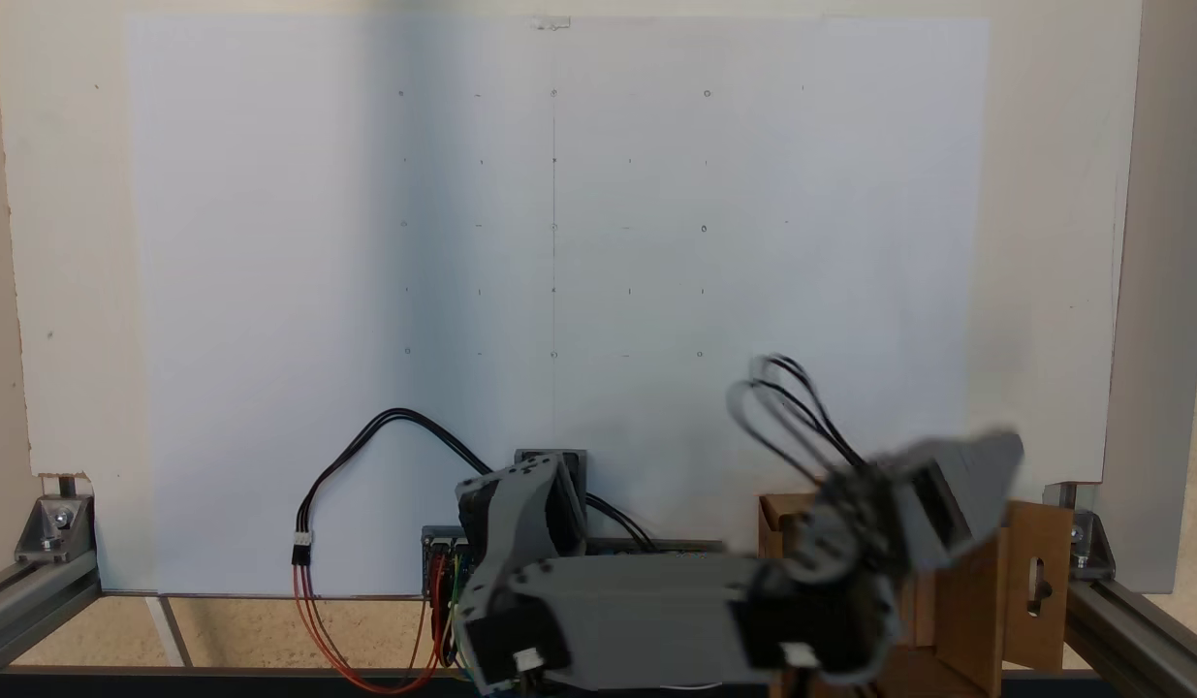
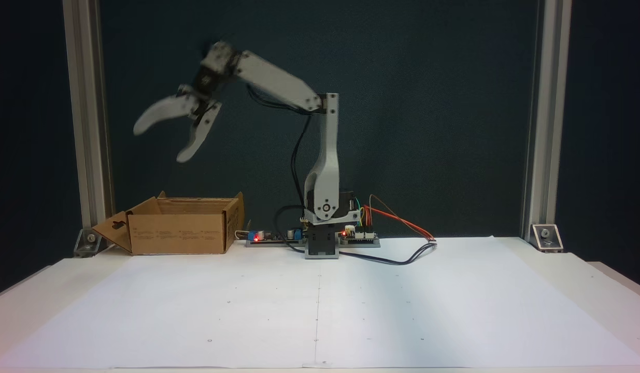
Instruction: Grasp a green dice and put it in the bin.
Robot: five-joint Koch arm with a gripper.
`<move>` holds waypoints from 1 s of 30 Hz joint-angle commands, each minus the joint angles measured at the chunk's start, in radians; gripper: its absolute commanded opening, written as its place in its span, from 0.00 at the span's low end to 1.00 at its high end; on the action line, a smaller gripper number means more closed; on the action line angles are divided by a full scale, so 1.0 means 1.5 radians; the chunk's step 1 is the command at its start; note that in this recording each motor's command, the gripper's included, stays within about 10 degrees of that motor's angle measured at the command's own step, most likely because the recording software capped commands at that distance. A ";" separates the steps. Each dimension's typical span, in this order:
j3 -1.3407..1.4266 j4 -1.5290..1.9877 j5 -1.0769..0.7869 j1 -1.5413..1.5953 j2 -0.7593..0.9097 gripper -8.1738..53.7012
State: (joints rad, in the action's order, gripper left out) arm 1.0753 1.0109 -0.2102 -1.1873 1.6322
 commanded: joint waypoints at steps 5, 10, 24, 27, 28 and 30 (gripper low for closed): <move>-0.011 -0.025 0.061 0.302 0.073 0.86; 0.017 -0.036 0.088 0.543 0.118 0.86; 0.499 -0.454 0.139 0.769 0.336 0.87; 0.622 -0.544 0.138 0.770 0.394 0.88; 0.659 -0.573 0.137 0.772 0.409 0.88; 0.722 -0.633 0.137 0.775 0.432 0.88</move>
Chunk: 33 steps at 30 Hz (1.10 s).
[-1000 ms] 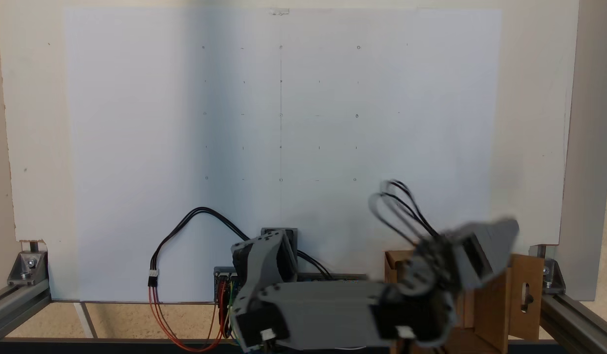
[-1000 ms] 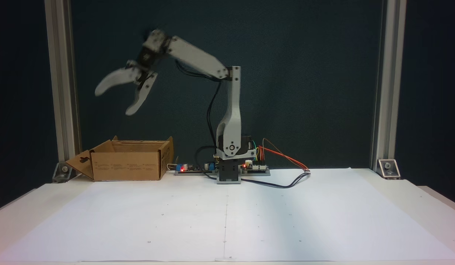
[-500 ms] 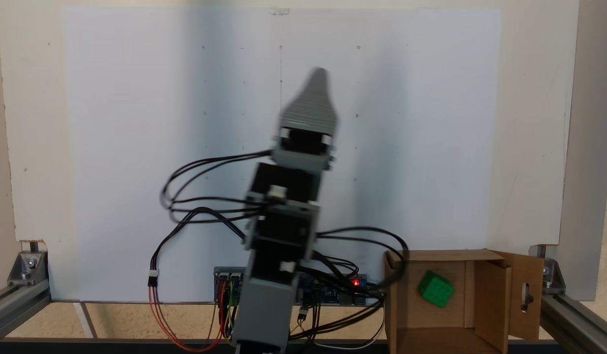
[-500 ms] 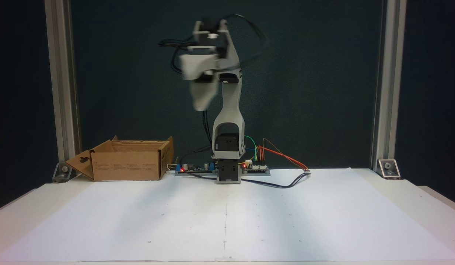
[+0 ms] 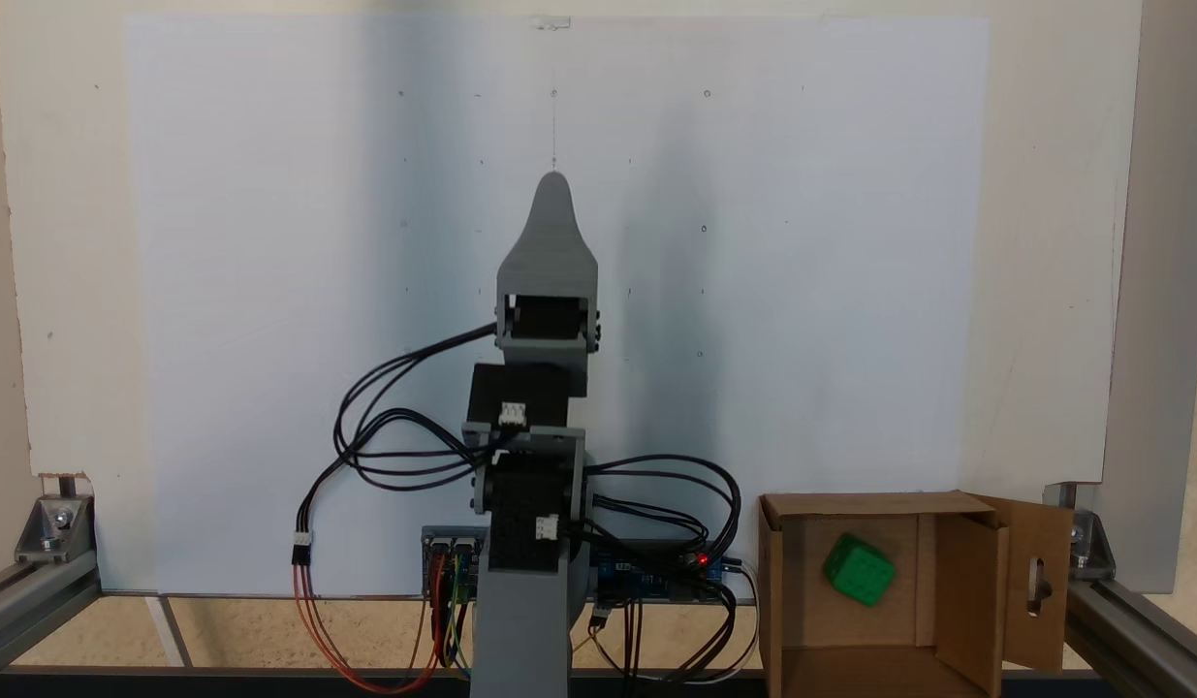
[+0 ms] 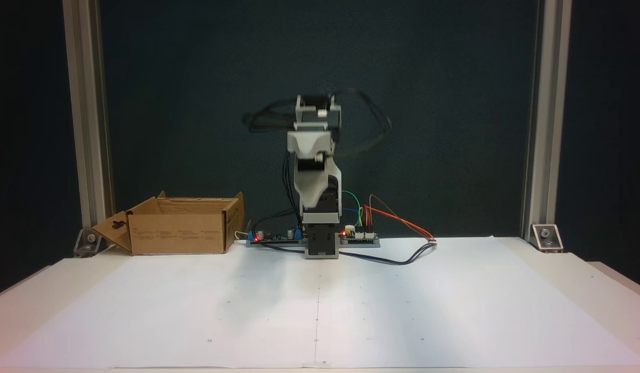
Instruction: Grasp a green dice and put it in the bin.
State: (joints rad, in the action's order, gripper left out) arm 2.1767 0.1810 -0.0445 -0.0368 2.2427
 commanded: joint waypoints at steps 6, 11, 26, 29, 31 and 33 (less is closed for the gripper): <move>0.108 -0.253 0.028 0.012 0.084 0.88; 0.207 -0.399 0.025 0.009 0.087 0.87; 0.455 -0.813 0.003 -0.006 0.087 0.83; 0.503 -0.894 -0.011 -0.008 0.087 0.83; 0.530 -0.944 -0.016 -0.008 0.087 0.83; 0.555 -0.997 -0.017 -0.008 0.087 0.83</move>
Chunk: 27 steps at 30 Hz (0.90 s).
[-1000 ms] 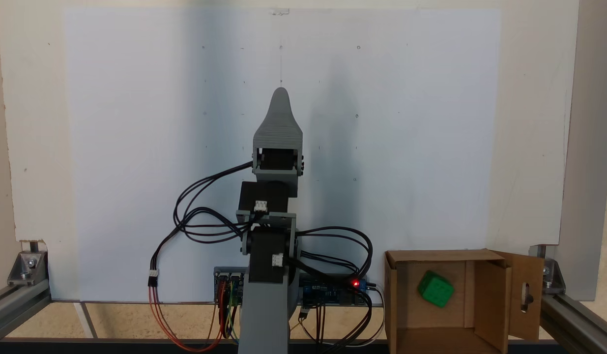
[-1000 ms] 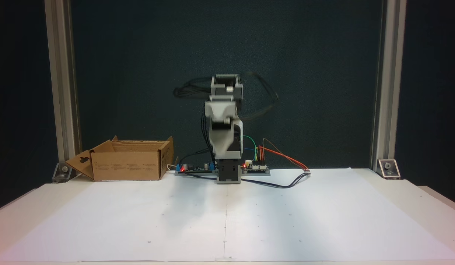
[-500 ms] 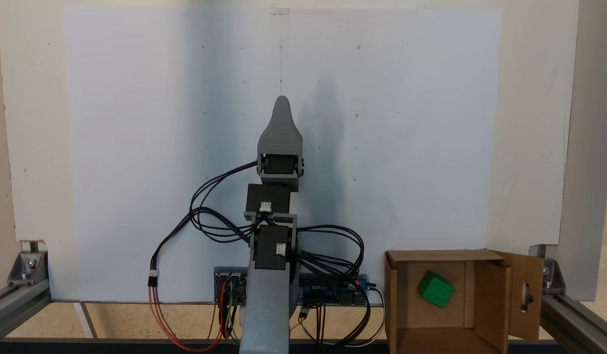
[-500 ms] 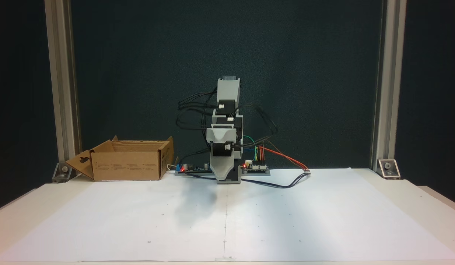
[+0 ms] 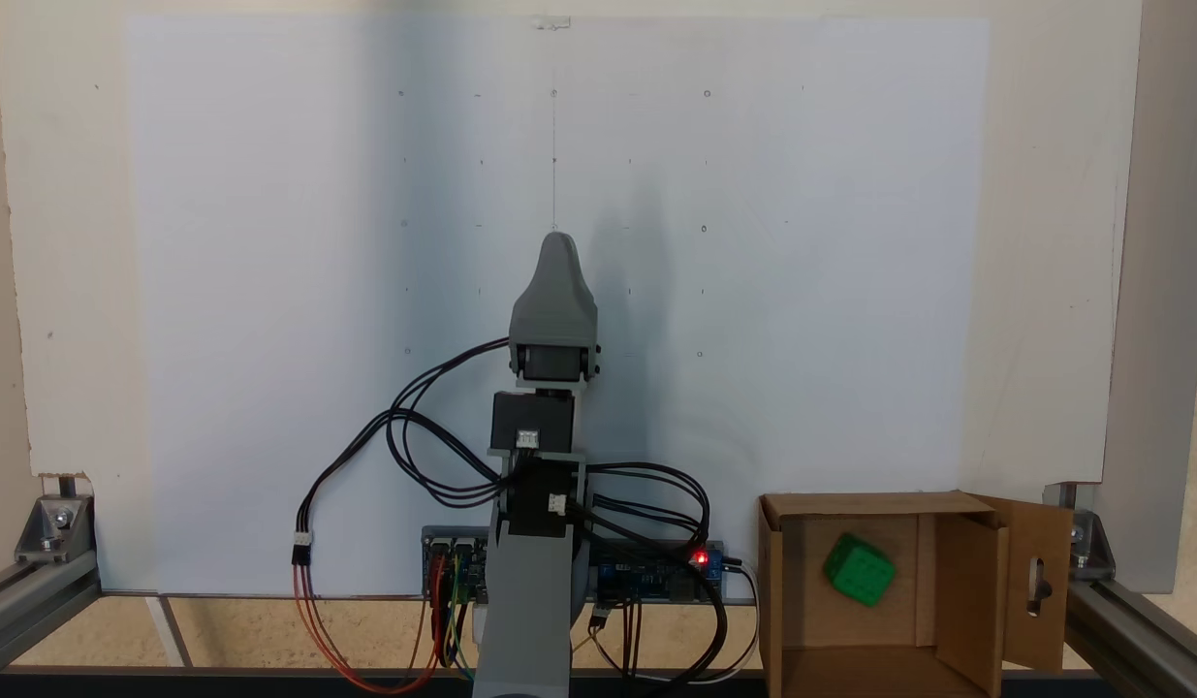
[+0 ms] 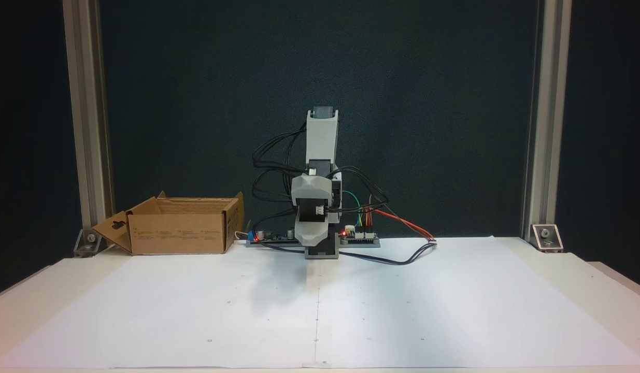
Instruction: Grasp a green dice and put it in the bin.
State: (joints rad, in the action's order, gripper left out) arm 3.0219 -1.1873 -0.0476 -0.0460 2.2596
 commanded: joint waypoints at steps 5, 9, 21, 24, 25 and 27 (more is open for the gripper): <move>0.042 -0.217 -0.031 -0.003 0.076 0.84; 0.073 -0.321 -0.036 -0.003 0.076 0.84; 0.072 -0.329 -0.034 0.000 0.073 0.85; 0.072 -0.329 -0.034 0.000 0.073 0.85; 0.072 -0.329 -0.034 0.000 0.073 0.85; 0.072 -0.329 -0.034 0.000 0.073 0.85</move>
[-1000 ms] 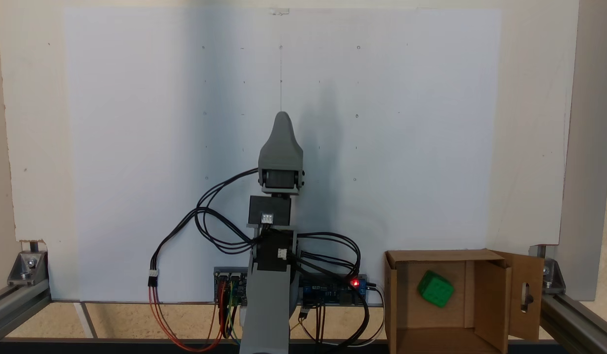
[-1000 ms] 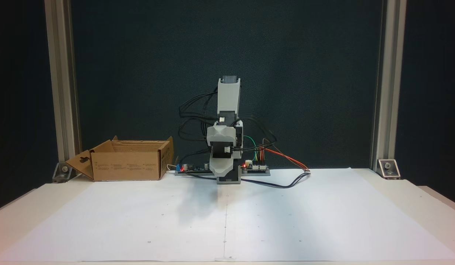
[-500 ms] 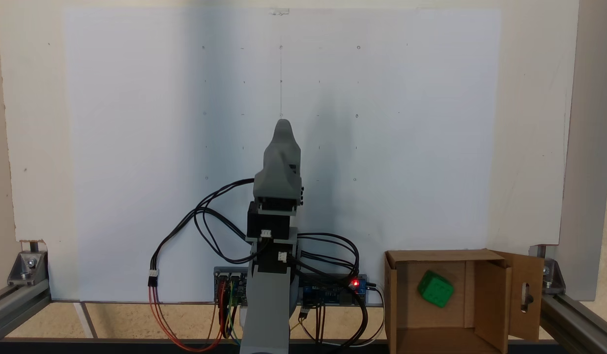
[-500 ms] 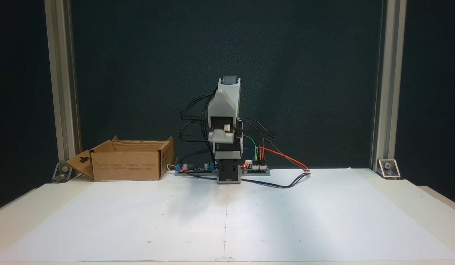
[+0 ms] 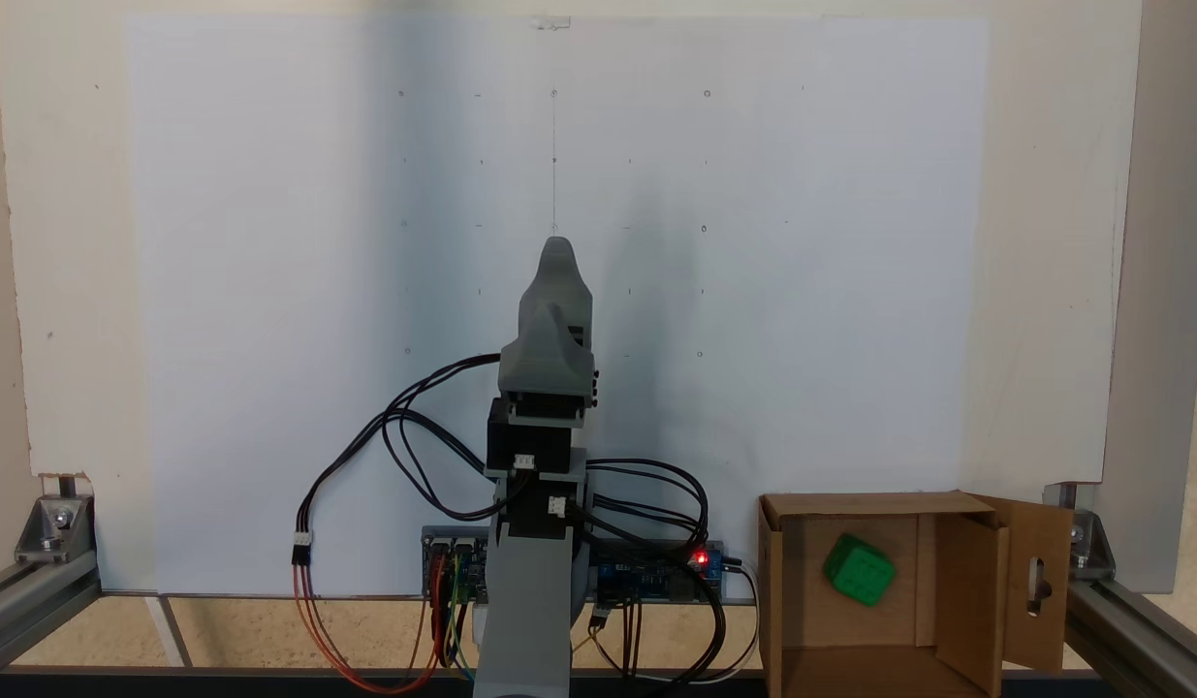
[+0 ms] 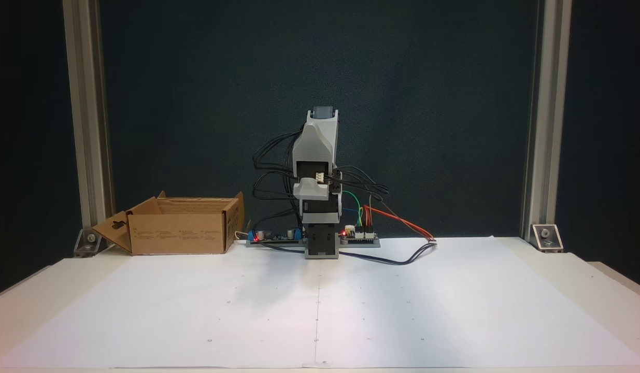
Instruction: Grasp a green dice and put it in the bin.
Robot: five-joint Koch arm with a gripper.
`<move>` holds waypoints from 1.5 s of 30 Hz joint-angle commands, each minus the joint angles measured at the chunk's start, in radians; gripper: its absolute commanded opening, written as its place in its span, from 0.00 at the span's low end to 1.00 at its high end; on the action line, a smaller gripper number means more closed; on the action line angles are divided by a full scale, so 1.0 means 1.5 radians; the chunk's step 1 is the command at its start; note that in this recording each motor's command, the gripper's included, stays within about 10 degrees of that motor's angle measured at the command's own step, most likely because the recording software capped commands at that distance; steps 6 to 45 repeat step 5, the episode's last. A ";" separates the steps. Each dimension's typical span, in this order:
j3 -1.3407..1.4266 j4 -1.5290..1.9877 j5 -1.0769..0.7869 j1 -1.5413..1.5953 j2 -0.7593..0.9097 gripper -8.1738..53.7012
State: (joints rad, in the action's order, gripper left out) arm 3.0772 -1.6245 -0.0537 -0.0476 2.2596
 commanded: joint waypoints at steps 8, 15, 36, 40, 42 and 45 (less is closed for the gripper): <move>0.035 -0.038 -0.029 0.001 0.073 0.85; 0.035 -0.038 -0.029 0.001 0.073 0.85; 0.035 -0.038 -0.029 0.001 0.073 0.85; 0.035 -0.038 -0.029 0.001 0.073 0.85; 0.035 -0.038 -0.029 0.001 0.073 0.85; 0.035 -0.038 -0.029 0.001 0.073 0.85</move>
